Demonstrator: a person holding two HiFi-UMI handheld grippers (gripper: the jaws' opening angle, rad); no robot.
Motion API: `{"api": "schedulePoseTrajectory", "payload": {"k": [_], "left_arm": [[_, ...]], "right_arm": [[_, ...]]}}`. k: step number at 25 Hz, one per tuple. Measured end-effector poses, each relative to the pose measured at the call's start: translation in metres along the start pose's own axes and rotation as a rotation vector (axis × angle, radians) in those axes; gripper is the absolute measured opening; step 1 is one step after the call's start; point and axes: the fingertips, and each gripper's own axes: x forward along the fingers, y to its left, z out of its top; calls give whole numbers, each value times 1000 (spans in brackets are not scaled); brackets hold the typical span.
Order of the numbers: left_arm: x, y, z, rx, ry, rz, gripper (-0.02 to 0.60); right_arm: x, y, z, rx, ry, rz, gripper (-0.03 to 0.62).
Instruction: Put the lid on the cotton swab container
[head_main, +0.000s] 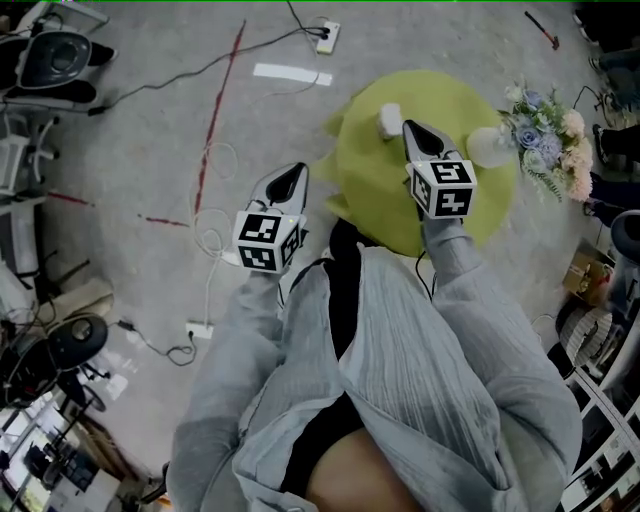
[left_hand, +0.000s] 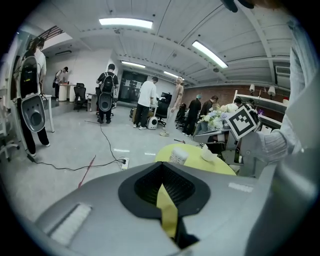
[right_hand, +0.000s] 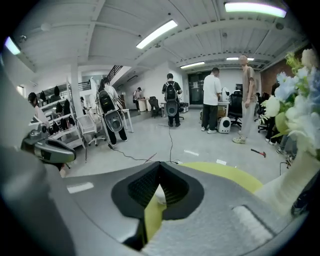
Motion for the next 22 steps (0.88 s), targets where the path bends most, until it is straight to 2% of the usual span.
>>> {"api": "schedulePoseTrajectory", "payload": {"k": [7, 14, 22], "left_arm": [[-24, -12, 8, 18, -47, -36, 17], [-45, -26, 20, 54, -105, -100, 17], [-70, -53, 12, 96, -138, -160, 17]], "right_arm": [[-48, 8, 10, 46, -84, -34, 2], [-95, 40, 17, 69, -158, -32, 2], [-157, 76, 10, 58, -230, -38, 2]]}}
